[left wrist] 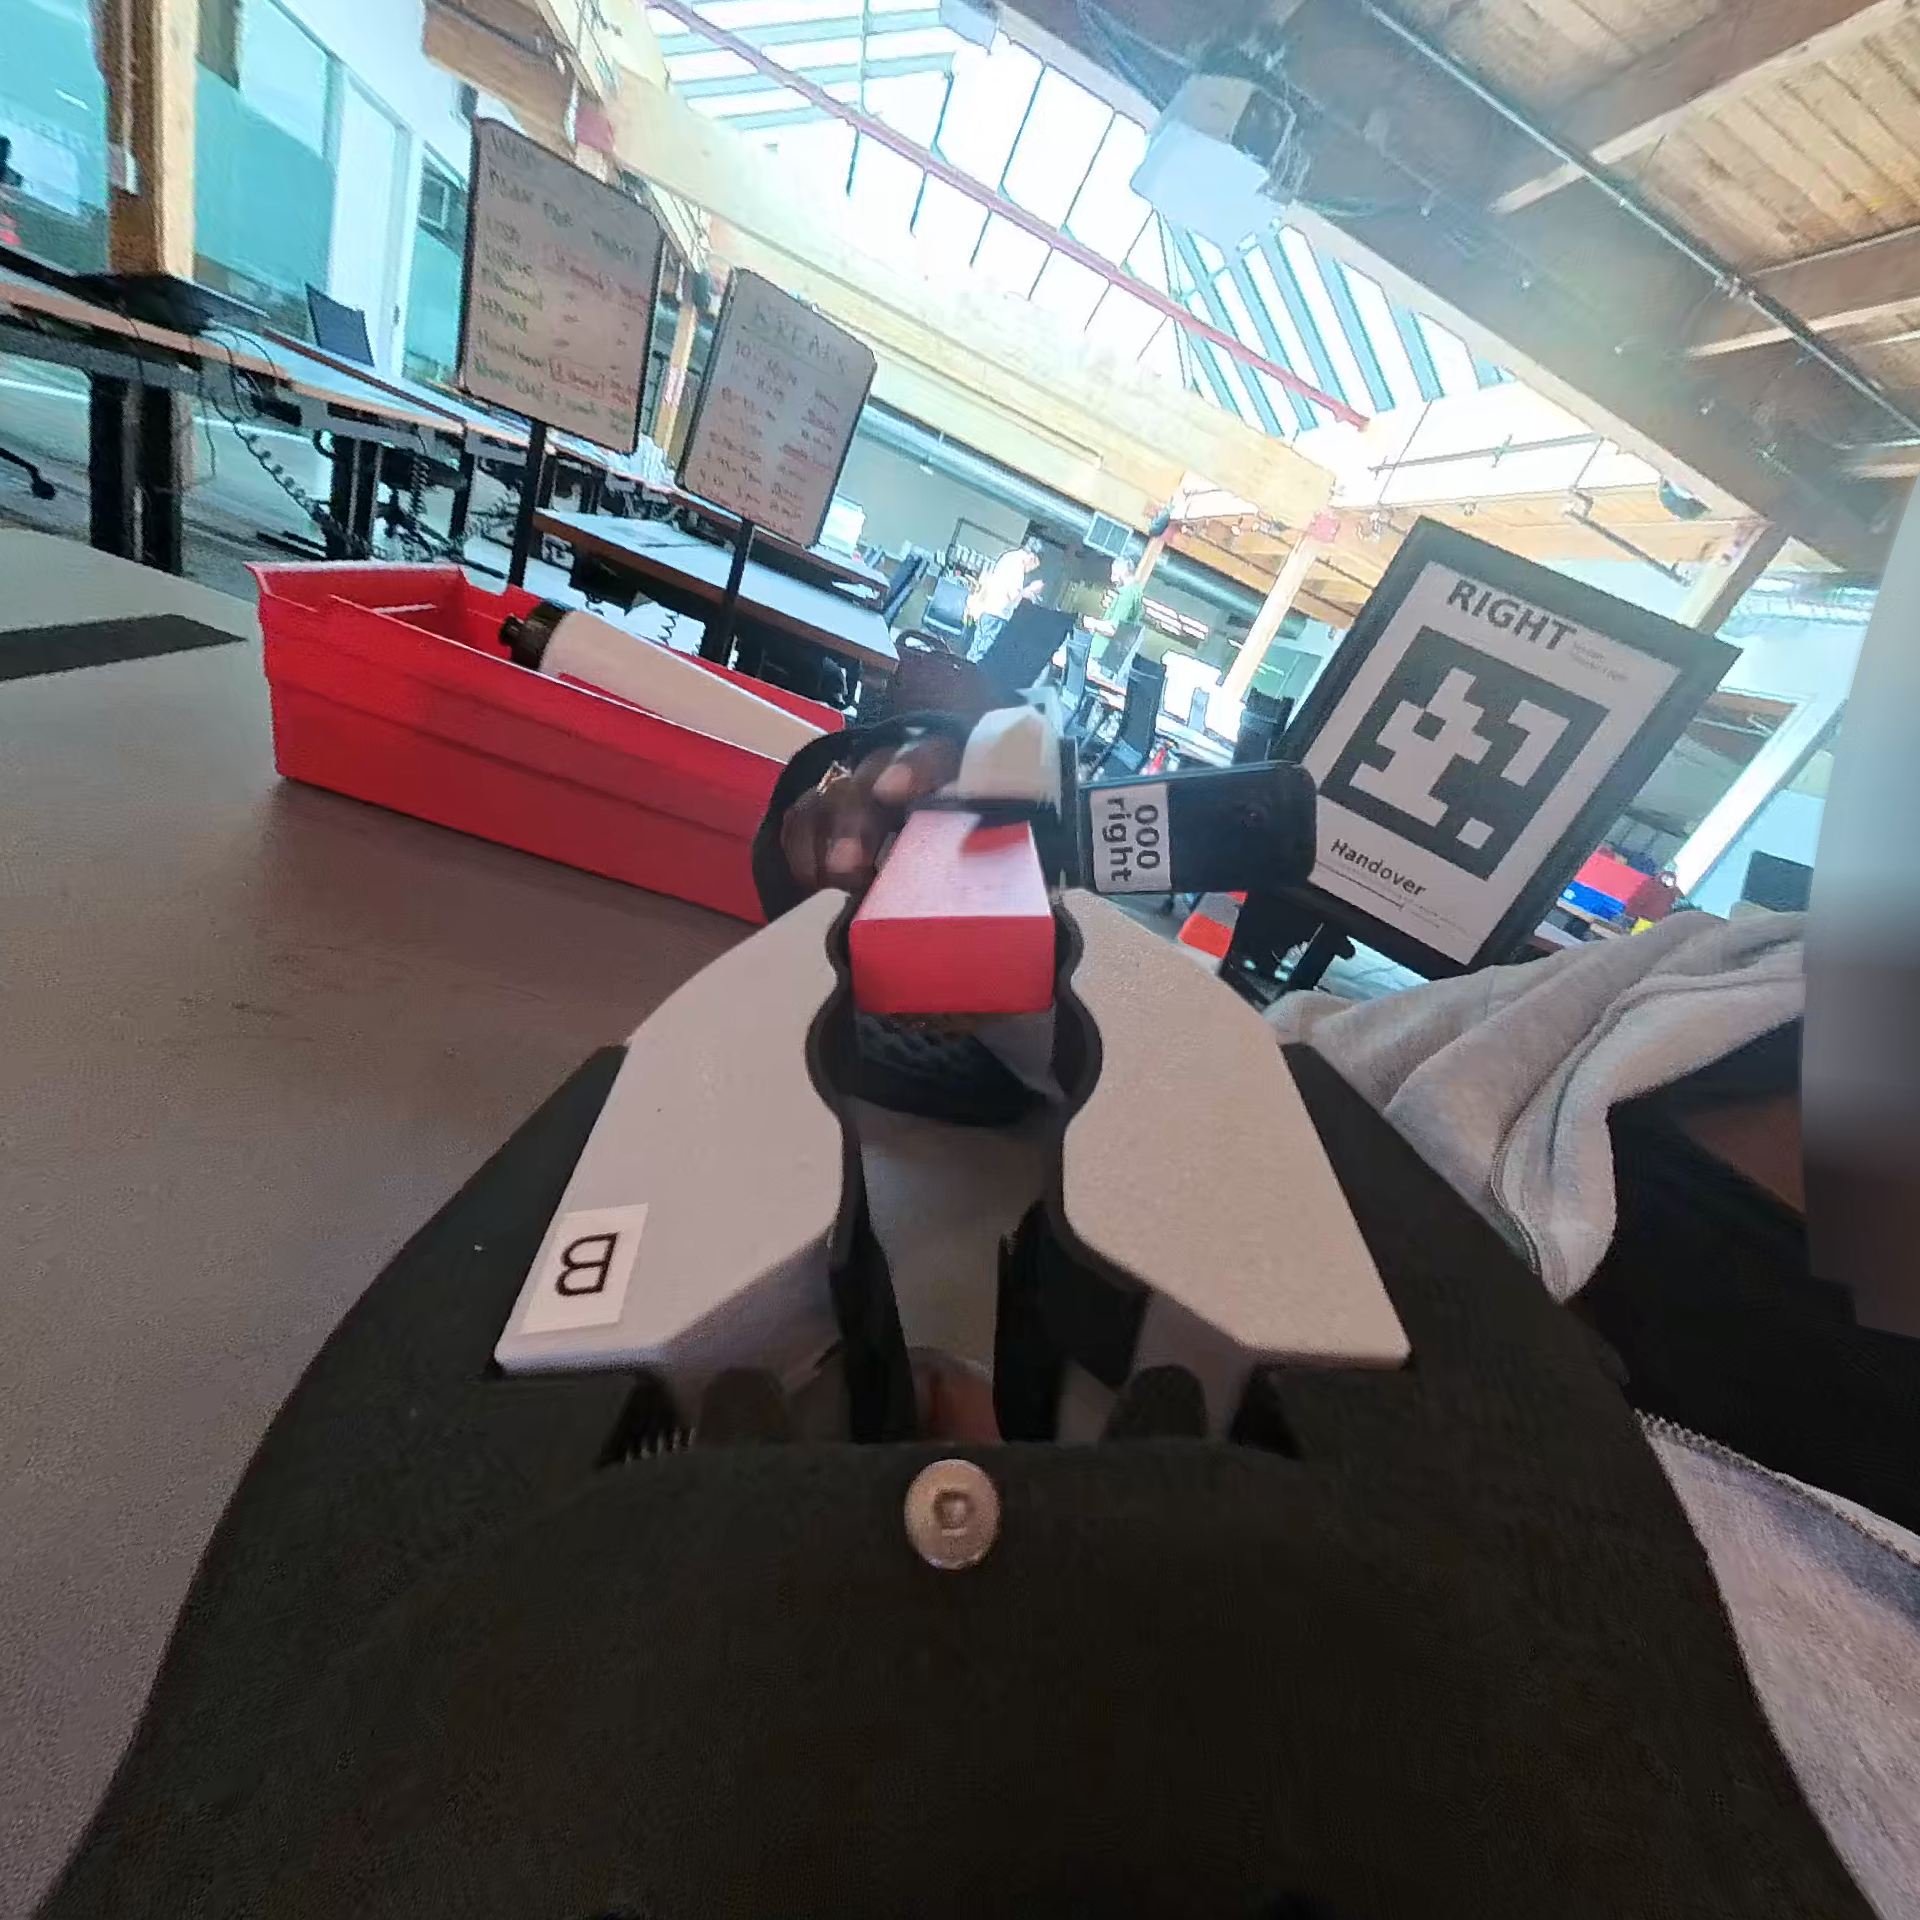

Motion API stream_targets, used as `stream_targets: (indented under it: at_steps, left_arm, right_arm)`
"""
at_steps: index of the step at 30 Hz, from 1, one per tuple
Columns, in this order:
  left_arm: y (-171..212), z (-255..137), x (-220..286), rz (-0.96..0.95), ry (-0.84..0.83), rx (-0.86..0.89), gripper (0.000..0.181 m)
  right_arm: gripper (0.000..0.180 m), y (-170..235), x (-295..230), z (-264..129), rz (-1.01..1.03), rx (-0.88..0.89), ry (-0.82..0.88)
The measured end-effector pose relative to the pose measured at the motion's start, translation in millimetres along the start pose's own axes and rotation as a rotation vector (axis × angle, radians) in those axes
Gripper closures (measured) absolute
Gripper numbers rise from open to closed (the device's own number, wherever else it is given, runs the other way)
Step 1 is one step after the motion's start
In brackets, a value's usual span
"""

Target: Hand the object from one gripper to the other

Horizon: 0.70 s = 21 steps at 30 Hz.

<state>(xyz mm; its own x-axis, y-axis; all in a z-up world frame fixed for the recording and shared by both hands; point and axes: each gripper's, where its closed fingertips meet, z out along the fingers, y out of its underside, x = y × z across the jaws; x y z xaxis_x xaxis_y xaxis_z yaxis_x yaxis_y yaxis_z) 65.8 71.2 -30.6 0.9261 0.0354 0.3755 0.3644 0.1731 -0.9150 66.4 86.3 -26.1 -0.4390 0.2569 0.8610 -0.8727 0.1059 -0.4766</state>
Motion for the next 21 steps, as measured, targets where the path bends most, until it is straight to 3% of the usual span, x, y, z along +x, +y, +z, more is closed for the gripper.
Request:
stream_targets:
  at_steps: [4,6,9,11,15,19,21]
  left_arm:
    - [-5.1,-1.1,6.2,0.101,0.018,0.025,0.142]
    - [-4.6,-1.2,4.4,0.288,-0.058,0.011,0.122]
    - [1.6,-1.0,5.8,0.578,-0.137,-0.044,0.121]
    - [7.4,-0.5,1.4,0.615,-0.169,-0.099,0.129]
    - [12.8,1.6,0.3,0.541,-0.137,-0.127,0.162]
    - [10.4,2.2,3.3,0.415,-0.097,-0.104,0.165]
    - [6.7,1.1,2.9,0.281,-0.068,-0.068,0.165]
  right_arm:
    - [0.163,1.9,-3.6,0.4,0.118,-0.004,-0.071]
    - [0.163,0.8,-2.0,-0.8,0.354,0.033,-0.143]
    - [0.163,4.6,-4.4,-3.7,0.795,0.067,-0.316]
    - [0.163,6.3,-6.8,-5.7,0.952,0.081,-0.387]
    - [0.164,6.2,-10.3,-4.3,0.987,0.066,-0.409]
    - [0.163,4.7,-8.2,-3.4,0.953,0.082,-0.384]
    - [0.146,2.4,-2.4,-2.0,0.836,0.111,-0.301]
